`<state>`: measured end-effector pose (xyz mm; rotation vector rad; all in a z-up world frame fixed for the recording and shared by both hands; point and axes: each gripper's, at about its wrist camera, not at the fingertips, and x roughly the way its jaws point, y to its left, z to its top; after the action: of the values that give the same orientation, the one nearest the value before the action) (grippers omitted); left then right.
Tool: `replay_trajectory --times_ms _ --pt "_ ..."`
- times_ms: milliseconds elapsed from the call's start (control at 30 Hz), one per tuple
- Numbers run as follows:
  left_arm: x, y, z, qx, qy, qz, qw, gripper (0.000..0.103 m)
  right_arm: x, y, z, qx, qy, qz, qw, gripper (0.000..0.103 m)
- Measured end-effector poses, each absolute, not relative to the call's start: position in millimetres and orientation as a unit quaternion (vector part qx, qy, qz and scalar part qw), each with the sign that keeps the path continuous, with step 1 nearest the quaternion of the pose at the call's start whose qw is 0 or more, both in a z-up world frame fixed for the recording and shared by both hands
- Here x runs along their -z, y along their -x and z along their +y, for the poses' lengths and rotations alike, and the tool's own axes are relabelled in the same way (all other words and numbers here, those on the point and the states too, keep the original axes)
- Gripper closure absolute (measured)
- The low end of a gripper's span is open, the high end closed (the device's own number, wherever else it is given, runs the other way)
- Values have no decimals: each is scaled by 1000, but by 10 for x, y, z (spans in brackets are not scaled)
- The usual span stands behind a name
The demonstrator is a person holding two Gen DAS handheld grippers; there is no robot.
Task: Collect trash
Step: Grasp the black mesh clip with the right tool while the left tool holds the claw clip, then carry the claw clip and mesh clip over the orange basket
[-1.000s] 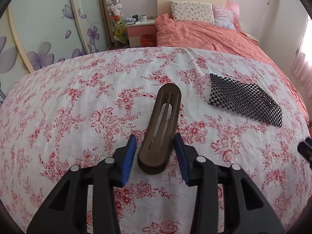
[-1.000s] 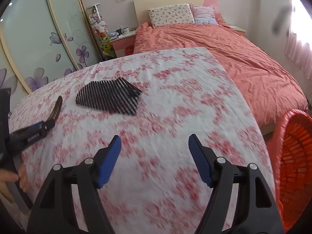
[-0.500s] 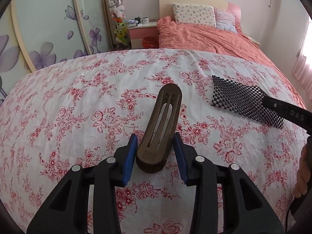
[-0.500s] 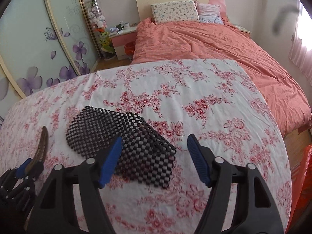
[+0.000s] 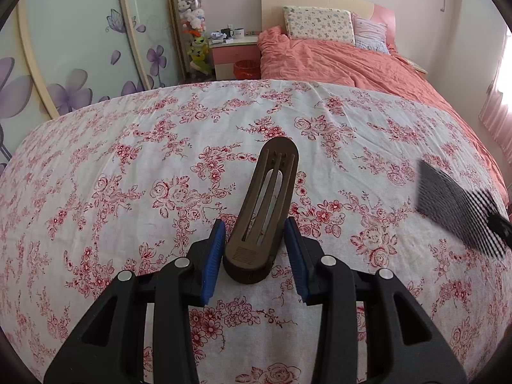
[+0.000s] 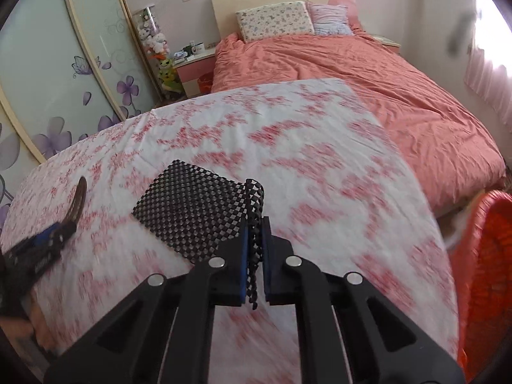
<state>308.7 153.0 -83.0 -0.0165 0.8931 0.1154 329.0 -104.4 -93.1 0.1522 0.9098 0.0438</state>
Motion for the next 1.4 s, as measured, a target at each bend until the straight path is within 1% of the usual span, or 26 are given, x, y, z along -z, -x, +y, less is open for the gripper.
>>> replay_trajectory --times_ms 67,167,200,233,300,400,567,600,633,667,700,733,767,800,933,1100,1400 --pt "830 -3091 1527 -56 7 432 900 63 943 -3094 -1145 -23 -76 445 892 93" --pt "831 -3091 1535 -57 6 432 900 63 978 -2877 -1211 -33 -72 454 888 87" --pt "833 -3092 1535 -57 6 432 900 63 979 -2859 -1215 -35 -70 452 889 80" --pt "831 -3088 1539 -57 6 432 900 63 972 -2849 -1201 -35 -67 449 890 64" --pt "831 -3090 1541 -57 6 432 900 63 943 -2860 -1162 -32 -64 437 896 48" --pt "830 -3088 1539 -57 7 432 900 62 934 -2952 -1060 -31 -53 436 898 42" --pt "829 -3089 1541 -57 7 432 900 62 1044 -3082 -952 -3 -19 446 895 40" --pt "828 -3090 1541 -57 7 432 900 62 1044 -3077 -935 -1 -13 444 896 42" --pt "828 -3090 1536 -57 7 432 900 62 1040 -3070 -921 -1 -9 442 897 50" --pt "828 -3091 1538 -57 7 432 900 62 1037 -3068 -913 0 -5 441 897 54" --pt "828 -3091 1535 -58 6 432 900 62 1031 -3060 -900 -5 -4 439 898 66" --pt "826 -3091 1535 -58 6 432 900 63 1025 -3051 -882 -7 1 438 899 85" --pt "826 -3092 1535 -57 5 431 900 64 1017 -3046 -872 -9 4 439 899 91" --pt "824 -3087 1541 -55 6 430 901 64 1004 -3035 -868 -9 5 439 899 94" --pt "816 -3026 1514 -49 0 428 903 69 850 -2921 -950 -27 -22 420 907 95" --pt "760 -2888 1483 -40 5 418 907 70 630 -2771 -1001 -27 -28 397 917 95" --pt "599 -2689 1318 -27 -25 397 917 71 348 -2481 -1139 -14 -38 365 930 95"
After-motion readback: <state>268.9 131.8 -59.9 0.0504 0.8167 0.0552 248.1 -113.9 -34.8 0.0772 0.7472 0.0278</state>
